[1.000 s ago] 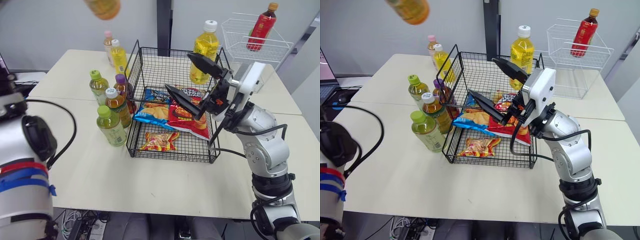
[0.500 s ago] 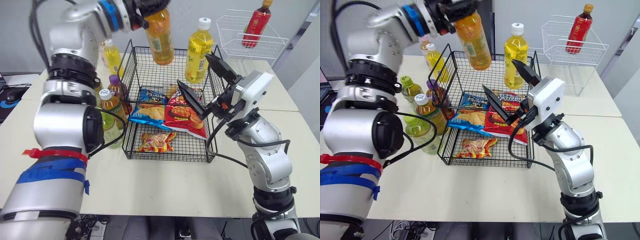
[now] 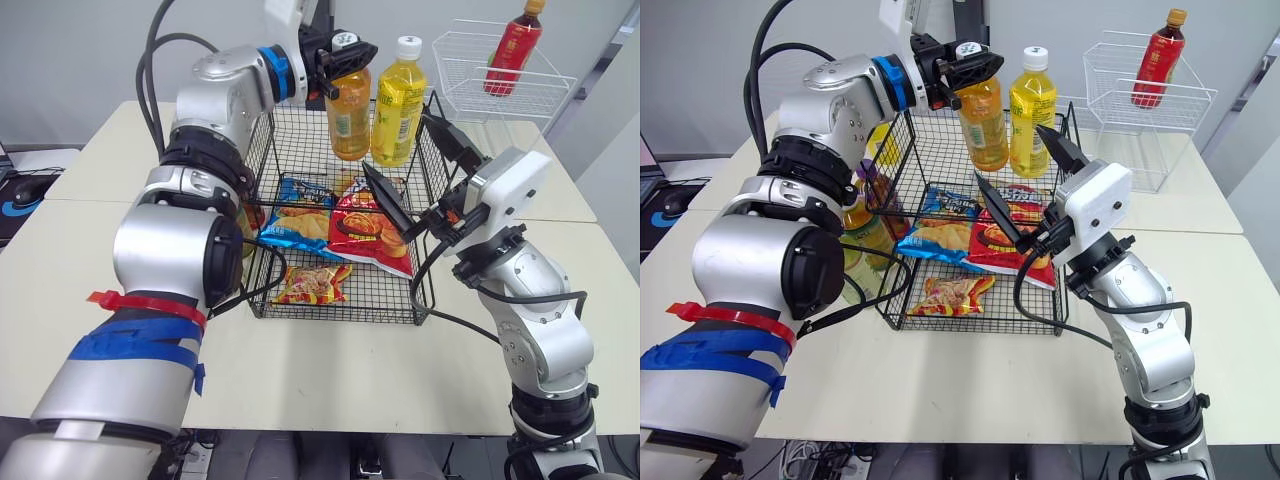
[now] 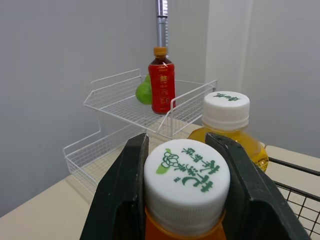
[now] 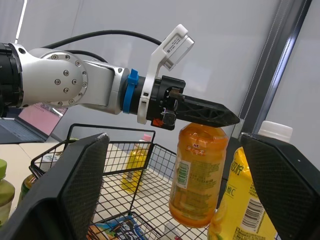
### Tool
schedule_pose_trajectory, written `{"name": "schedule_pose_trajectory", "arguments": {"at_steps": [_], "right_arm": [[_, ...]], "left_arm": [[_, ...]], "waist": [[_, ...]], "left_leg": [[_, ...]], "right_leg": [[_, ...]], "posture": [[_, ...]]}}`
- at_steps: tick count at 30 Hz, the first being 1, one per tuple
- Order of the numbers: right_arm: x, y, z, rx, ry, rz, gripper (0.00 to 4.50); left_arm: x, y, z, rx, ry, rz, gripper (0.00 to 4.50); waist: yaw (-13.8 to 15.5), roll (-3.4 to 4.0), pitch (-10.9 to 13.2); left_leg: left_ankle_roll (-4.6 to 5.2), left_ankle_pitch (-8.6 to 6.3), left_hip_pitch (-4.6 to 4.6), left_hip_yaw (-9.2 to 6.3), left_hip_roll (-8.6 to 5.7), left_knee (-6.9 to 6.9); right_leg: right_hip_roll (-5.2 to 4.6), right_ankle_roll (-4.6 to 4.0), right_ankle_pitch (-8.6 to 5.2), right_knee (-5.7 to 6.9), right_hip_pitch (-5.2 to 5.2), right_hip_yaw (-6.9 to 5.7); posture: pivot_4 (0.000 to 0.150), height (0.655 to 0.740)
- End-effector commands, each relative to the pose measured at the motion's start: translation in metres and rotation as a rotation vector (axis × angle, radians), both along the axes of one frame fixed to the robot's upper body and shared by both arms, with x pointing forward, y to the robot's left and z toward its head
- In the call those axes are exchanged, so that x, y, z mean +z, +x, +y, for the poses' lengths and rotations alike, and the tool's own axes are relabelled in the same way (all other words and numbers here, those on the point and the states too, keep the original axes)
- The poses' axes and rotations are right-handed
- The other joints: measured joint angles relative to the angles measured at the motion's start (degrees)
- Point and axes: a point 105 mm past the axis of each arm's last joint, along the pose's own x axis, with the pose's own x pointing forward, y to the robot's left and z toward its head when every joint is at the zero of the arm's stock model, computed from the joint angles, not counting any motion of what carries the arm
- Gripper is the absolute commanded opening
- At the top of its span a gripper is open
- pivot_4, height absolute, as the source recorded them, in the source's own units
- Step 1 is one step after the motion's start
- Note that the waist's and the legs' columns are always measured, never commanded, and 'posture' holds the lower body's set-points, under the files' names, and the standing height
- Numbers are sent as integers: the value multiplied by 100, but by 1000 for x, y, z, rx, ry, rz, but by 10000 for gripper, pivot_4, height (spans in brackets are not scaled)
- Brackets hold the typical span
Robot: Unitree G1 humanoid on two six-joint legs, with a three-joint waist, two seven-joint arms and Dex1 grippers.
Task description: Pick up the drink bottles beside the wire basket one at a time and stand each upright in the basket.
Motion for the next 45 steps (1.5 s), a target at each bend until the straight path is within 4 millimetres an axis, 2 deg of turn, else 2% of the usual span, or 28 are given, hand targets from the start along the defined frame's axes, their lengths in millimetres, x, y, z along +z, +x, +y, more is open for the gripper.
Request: {"name": "schedule_pose_trajectory", "arguments": {"at_steps": [1, 6, 7, 10, 15, 19, 20, 25, 30, 31, 34, 37, 40, 43, 45], "right_arm": [[9, -9, -4, -10, 12, -44, 45000], [8, -9, -3, -2, 8, -38, 45000], [8, -9, -3, 0, 8, -37, 45000], [8, -8, -3, 6, 6, -36, 45000], [9, -6, 2, 43, -2, -31, 45000], [9, -1, 5, 95, 11, 3, 45000], [9, 0, 7, 119, 11, 14, 45000], [5, -1, 19, 267, -29, 54, 45000], [-5, -7, 33, 501, -101, 142, 45000], [-6, -8, 35, 533, -121, 153, 45000], [-11, -9, 38, 604, -164, 186, 45000], [-14, -8, 41, 652, -192, 207, 45000], [-14, -6, 45, 682, -198, 209, 45000], [-14, -5, 48, 707, -201, 205, 45000], [-14, -5, 49, 719, -200, 206, 45000]], "left_arm": [[26, -10, -5, -35, -27, -67, 26538], [31, -10, 1, -21, -65, -65, 42742], [33, -9, 3, -16, -77, -64, 44548], [36, -10, 6, -16, -89, -68, 44548], [48, -18, 28, -27, -123, -97, 44548], [58, -23, 80, 104, -158, -147, 44548], [62, -28, 95, 141, -166, -173, 44548], [63, -59, 142, 238, -186, -256, 44548], [29, -95, 212, 508, -194, -215, 44548], [18, -105, 228, 569, -195, -192, 44548], [-17, -135, 258, 695, -178, -110, 44548], [-54, -163, 276, 757, -198, -7, 44548], [-93, -187, 292, 827, -289, 101, 44548], [-126, -209, 290, 846, -295, 190, 44548], [-137, -223, 287, 859, -307, 222, 44548]], "waist": [[0, 0, 0], [0, 0, 0], [0, 0, 0], [0, 0, 0], [-43, 0, 0], [-145, 2, -1], [-151, 2, -1], [-141, 2, -1], [-150, 4, -3], [-169, 5, -3], [-135, 1, -5], [-114, -2, -8], [-75, -6, -10], [-55, -13, -15], [-45, -22, -20]], "left_leg": [[0, 0, 0, 0, 0, 0], [0, 0, 0, -1, 0, 2], [0, 0, 0, -1, 0, 3], [0, 0, 0, -1, 0, 3], [0, 0, 1, -2, 1, 7], [-1, 1, 10, 0, 2, 8], [-1, 0, 19, 4, 1, 8], [-10, 6, 43, 8, 4, 8], [-9, 5, 52, 12, 6, 26], [-9, 5, 52, 12, 7, 29], [-8, 4, 55, 9, 13, 31], [5, -4, 53, 6, 13, 33], [13, -8, 53, 3, 14, 34], [14, -9, 56, -2, 13, 35], [15, -10, 56, -1, 13, 35]], "right_leg": [[0, 0, 0, 0, 0, 0], [0, 0, 0, 1, 1, -1], [0, 0, 0, 1, 1, -1], [0, 0, 0, 2, 1, -2], [1, 0, 0, 8, 1, -2], [1, -1, 0, 15, 7, 6], [1, -1, 0, 22, 8, 14], [1, -8, -4, 56, 16, 22], [0, -9, -4, 75, 22, 32], [0, -8, -4, 79, 22, 33], [1, -8, -4, 85, 23, 27], [0, -9, -4, 86, 25, 23], [-4, -9, -4, 85, 28, 15], [-6, -9, -4, 80, 33, 10], [-7, -9, -4, 79, 35, 12]], "posture": [[1500, 7400], [1500, 7400], [1500, 7400], [1500, 7400], [1500, 7400], [1500, 7400], [1500, 7400], [1500, 7400], [1500, 7400], [1500, 7400], [1500, 7400], [1500, 7400], [1500, 7400], [1500, 7400], [1500, 7400]]}}
